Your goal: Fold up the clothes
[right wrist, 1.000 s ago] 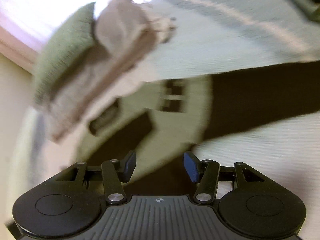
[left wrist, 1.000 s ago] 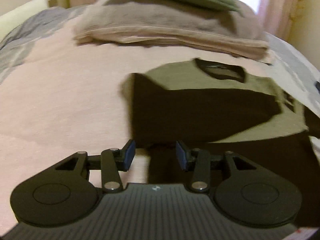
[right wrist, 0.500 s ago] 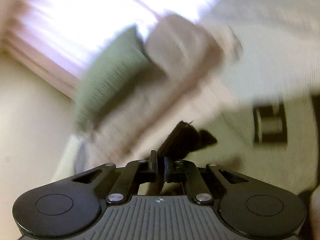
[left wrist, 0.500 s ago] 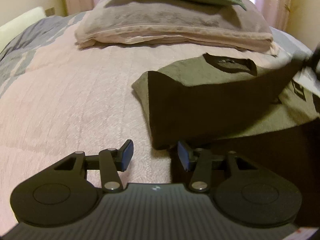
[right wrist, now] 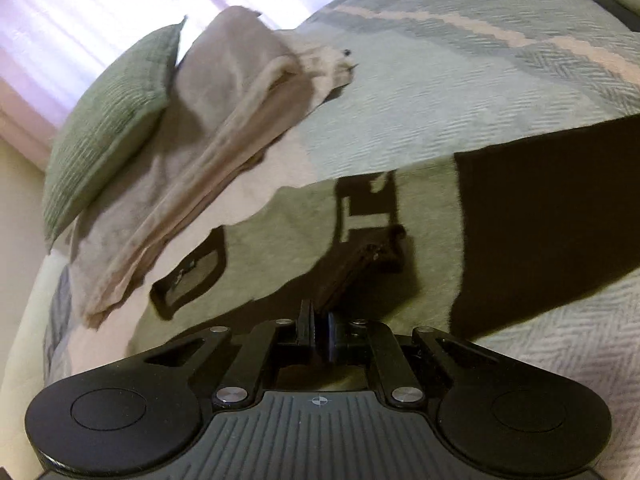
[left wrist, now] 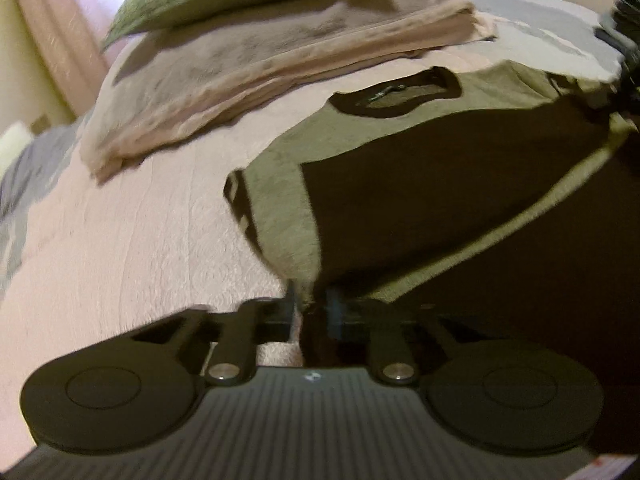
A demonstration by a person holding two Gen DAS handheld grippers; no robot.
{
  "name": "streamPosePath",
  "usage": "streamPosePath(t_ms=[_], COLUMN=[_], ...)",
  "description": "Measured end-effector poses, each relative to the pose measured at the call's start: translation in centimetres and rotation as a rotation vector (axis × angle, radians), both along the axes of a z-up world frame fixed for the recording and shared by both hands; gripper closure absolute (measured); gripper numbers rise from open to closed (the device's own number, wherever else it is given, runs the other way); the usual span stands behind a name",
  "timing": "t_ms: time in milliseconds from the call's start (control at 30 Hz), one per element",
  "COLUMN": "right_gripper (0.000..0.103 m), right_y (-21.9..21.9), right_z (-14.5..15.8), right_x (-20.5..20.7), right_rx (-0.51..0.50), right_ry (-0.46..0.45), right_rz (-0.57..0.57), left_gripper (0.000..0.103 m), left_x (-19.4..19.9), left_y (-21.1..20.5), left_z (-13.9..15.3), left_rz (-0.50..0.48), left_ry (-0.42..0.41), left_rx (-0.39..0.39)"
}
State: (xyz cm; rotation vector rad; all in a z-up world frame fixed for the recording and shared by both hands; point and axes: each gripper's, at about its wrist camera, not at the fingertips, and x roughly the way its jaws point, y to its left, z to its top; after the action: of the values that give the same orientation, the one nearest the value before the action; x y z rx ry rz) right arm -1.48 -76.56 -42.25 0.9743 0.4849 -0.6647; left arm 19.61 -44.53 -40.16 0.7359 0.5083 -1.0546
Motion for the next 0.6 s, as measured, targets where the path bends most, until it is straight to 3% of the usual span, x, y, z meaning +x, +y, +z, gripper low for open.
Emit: streamPosePath(t_ms=[133,200,267,333,400,533,600], right_gripper=[0.100,0.101,0.100,0.095,0.086,0.084,0.084], right_y=[1.0,1.0,1.0,0.8,1.0,2.6,2.9], right_z=[-0.6,-2.5,-3.0,-2.1,-0.5,2.7,2.8], right_x=[-1.1,-1.3,-1.6,-1.3,-1.4,-2.1,-2.5], right_rx=[0.013,0.081,0.092,0.102,0.060,-0.149,-0.174], right_ry=[0.020,0.062,0.048,0.072,0.131,0.228,0.156], right_rz=[0.020,0.026,0.007,0.011,-0.005,-0.056,-0.018], left_gripper=[0.094,0.093,0.092,0.081,0.063,0.068,0.069], left_x=[0.7,1.8,2.1,1.5,1.7,2.8,2.4], left_y=[1.6,2.5,2.6,2.2,2.3,4.1,4.0], left_z=[0.1,-0.8,-1.4,-0.9,0.2,3.5,4.3], left_rz=[0.072,0.123,0.112,0.093,0.116,0.197,0.205], left_ry=[-0.002,0.054,0.102,0.064,0.075,0.212,0.223], left_rx=[-0.033,-0.004,0.023,0.046,0.030,-0.088,-0.129])
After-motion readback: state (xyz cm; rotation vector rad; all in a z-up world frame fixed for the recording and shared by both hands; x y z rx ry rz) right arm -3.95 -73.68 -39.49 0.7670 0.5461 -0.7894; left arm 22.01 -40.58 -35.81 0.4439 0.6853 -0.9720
